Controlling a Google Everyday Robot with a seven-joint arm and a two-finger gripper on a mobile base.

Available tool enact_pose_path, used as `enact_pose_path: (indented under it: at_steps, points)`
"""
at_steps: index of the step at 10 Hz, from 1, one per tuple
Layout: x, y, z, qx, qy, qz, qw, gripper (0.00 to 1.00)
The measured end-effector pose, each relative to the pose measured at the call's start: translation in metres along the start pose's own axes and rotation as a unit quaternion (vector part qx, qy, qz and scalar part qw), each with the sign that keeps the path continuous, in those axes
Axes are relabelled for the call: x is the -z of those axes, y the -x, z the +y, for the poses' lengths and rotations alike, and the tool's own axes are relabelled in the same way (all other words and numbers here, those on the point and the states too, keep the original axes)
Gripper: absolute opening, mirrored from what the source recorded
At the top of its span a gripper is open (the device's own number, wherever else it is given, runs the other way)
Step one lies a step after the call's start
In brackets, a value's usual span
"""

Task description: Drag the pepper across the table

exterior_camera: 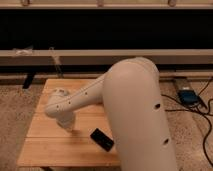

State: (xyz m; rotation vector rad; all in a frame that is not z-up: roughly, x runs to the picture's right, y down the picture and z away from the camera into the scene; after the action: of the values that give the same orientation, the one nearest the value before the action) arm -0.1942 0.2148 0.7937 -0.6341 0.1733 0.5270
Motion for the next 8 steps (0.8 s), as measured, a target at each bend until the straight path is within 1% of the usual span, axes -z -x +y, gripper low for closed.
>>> enact_pose_path:
  at_steps: [3,5,7,8]
  points:
    - [-0.002,-0.015,-0.010,-0.018,0.002,0.008,0.9998,0.00]
    - [-0.005,-0.031,-0.021,-0.039,0.003,0.013,0.9992,0.00]
    - [-0.009,-0.047,-0.033,-0.063,0.006,0.015,0.9978,0.00]
    - [-0.009,-0.057,-0.041,-0.080,0.008,0.014,0.9966,0.00]
